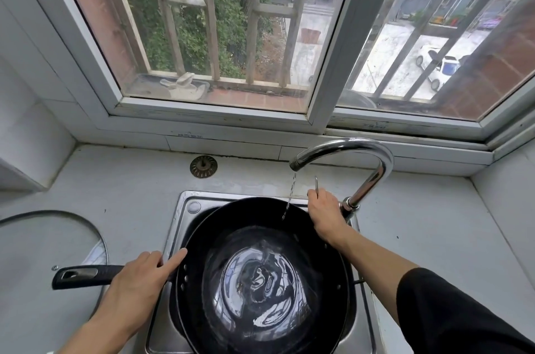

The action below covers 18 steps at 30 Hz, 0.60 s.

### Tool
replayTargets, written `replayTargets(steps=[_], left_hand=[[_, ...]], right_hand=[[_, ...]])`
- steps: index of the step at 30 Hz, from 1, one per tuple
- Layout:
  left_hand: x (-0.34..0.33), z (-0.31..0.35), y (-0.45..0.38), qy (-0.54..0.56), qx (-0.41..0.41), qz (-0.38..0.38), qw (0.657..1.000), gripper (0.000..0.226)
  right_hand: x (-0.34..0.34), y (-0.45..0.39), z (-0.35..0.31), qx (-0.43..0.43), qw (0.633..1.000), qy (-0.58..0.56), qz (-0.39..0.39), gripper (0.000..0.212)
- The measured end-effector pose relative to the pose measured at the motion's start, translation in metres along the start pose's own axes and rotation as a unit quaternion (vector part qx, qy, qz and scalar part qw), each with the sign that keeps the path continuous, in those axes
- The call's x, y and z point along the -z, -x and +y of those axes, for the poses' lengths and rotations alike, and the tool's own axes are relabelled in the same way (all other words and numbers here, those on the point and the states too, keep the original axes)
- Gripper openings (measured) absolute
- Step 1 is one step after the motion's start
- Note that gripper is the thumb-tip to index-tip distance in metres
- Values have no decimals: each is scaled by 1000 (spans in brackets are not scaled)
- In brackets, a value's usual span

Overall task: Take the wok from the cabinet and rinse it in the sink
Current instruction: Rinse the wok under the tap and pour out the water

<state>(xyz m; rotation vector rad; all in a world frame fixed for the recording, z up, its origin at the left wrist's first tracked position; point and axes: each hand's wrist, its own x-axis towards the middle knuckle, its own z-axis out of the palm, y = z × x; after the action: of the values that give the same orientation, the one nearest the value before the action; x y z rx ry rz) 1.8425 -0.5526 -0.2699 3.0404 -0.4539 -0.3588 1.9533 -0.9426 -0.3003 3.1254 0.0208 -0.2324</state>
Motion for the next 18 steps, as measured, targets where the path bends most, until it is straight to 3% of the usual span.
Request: replayTargets(steps=[18], left_hand=[[0, 2, -1, 0, -6, 10, 1000, 107]], right_hand=[[0, -1, -1, 1, 1000, 13, -1, 44]])
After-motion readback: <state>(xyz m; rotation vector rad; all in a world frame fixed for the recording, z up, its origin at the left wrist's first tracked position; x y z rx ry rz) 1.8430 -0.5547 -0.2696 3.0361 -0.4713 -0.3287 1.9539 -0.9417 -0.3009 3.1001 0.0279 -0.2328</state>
